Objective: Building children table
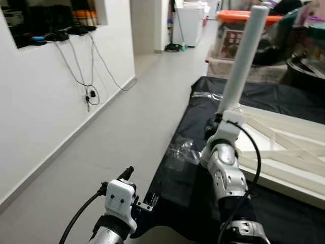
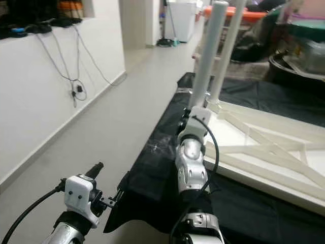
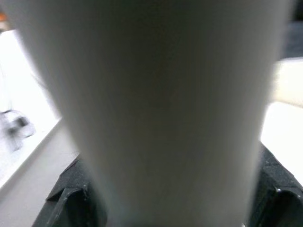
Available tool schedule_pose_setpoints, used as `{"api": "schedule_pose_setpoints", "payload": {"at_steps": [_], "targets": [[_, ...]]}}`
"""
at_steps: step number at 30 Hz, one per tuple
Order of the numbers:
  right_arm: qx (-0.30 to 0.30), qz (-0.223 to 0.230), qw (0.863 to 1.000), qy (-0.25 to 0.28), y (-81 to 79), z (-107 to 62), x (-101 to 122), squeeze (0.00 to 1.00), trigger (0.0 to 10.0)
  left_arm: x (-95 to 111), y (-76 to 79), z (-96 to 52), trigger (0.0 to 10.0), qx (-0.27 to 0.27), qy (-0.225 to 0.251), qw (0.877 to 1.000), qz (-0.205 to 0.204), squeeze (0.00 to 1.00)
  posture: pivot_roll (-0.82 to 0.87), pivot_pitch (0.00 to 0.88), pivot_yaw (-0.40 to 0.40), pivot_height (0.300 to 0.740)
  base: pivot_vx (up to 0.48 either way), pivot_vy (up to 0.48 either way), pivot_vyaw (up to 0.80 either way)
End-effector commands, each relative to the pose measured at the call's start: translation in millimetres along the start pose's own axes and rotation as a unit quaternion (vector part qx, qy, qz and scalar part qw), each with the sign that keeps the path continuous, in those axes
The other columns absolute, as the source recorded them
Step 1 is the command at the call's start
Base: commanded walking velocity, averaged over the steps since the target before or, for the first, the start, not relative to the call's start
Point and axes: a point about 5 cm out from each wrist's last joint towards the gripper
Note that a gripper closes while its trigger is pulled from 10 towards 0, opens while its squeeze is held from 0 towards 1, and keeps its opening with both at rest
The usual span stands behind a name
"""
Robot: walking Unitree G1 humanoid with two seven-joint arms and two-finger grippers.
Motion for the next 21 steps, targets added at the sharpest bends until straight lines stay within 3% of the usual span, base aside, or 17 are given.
{"api": "schedule_pose_setpoints", "payload": {"at_steps": [1,2,4,5,7,8,9,10,11,12,13,14,15,17,20,21], "targets": [[0.135,0.045,0.989,0.027,-23.8,3.4,12.4,0.00,10.0,-2.5,-2.0,-1.1,10.0,0.003,-0.009,1.000,0.002,0.00,0.10,0.000,0.005,0.740,0.000,0.000,0.00],[0.135,0.045,0.989,0.027,-23.8,3.4,12.4,0.00,10.0,-2.5,-2.0,-1.1,10.0,0.003,-0.009,1.000,0.002,0.00,0.10,0.000,0.005,0.740,0.000,0.000,0.00],[0.223,0.072,0.972,0.025,-31.6,3.7,17.2,0.00,10.0,-2.2,-1.7,-0.8,10.0,0.003,-0.008,1.000,0.002,0.00,0.10,0.000,0.005,0.740,0.000,0.000,0.00],[0.223,0.072,0.972,0.025,-31.6,3.7,17.2,0.00,10.0,-2.2,-1.7,-0.8,10.0,0.003,-0.008,1.000,0.002,0.00,0.10,0.000,0.005,0.740,0.000,0.000,0.00],[0.328,0.078,0.941,0.023,-30.9,3.0,21.1,0.00,10.0,-2.2,-1.8,-0.7,10.0,0.003,-0.008,1.000,0.002,0.00,0.10,0.000,0.005,0.740,0.000,0.000,0.00],[0.400,0.074,0.914,0.016,-31.4,-0.2,22.7,0.00,10.0,-2.1,-1.9,-0.3,10.0,0.002,-0.008,1.000,0.002,0.00,0.10,0.000,0.002,0.740,0.000,0.000,0.00],[0.400,0.074,0.914,0.016,-31.4,-0.2,22.7,0.00,10.0,-2.1,-1.9,-0.3,10.0,0.002,-0.008,1.000,0.002,0.00,0.10,0.000,0.002,0.740,0.000,0.000,0.00],[0.447,0.073,0.892,0.011,-31.4,-2.7,23.4,0.00,10.0,-2.0,-2.0,0.0,10.0,0.002,-0.007,1.000,0.002,0.00,0.10,0.000,0.002,0.740,0.000,0.000,0.00],[0.505,0.060,0.861,-0.006,-32.4,-7.2,21.8,0.00,10.0,-2.0,-2.0,0.2,10.0,0.002,-0.007,1.000,0.002,0.00,0.10,0.000,0.002,0.740,0.000,0.000,0.00],[0.568,0.047,0.822,-0.018,-33.0,-12.9,20.6,0.00,10.0,-2.0,-2.2,0.4,10.0,0.002,-0.007,1.000,0.003,0.00,0.10,0.000,0.002,0.740,0.000,0.000,0.00],[0.604,0.041,0.796,-0.026,-32.9,-16.5,19.4,0.00,10.0,-2.0,-2.4,0.5,10.0,0.002,-0.007,1.000,0.004,0.00,0.10,0.000,-0.001,0.740,0.000,0.000,0.00],[0.604,0.041,0.796,-0.026,-32.9,-16.5,19.4,0.00,10.0,-2.0,-2.4,0.5,10.0,0.002,-0.007,1.000,0.004,0.00,0.10,0.000,-0.001,0.740,0.000,0.000,0.00],[0.625,0.037,0.779,-0.031,-32.6,-18.6,18.8,0.00,10.0,-2.0,-2.6,0.6,10.0,0.002,-0.007,1.000,0.004,0.00,0.10,0.000,-0.001,0.740,0.000,0.000,0.00],[0.634,0.037,0.772,-0.032,-32.3,-19.0,18.8,0.00,10.0,-2.0,-2.7,0.7,10.0,0.003,-0.007,1.000,0.004,0.00,0.10,0.000,-0.001,0.740,0.000,0.000,0.00],[0.694,0.029,0.717,-0.054,-38.9,-21.8,17.1,0.00,10.0,-2.9,-2.6,1.3,10.0,0.003,-0.008,1.000,0.004,0.00,0.11,0.000,0.004,0.740,0.000,0.000,0.00],[0.694,0.029,0.717,-0.054,-38.9,-21.8,17.1,0.00,10.0,-2.9,-2.6,1.3,10.0,0.003,-0.008,1.000,0.004,0.00,0.11,0.000,0.004,0.740,0.000,0.000,0.00]]}}
Point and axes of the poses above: a point about 5 cm out from each wrist's last joint towards the gripper, its own z axis pointing out of the wrist towards the gripper, its own x axis along the axis of the wrist's last joint, y = z × x, and after that the axes turned 6 degrees about -z, right-handed
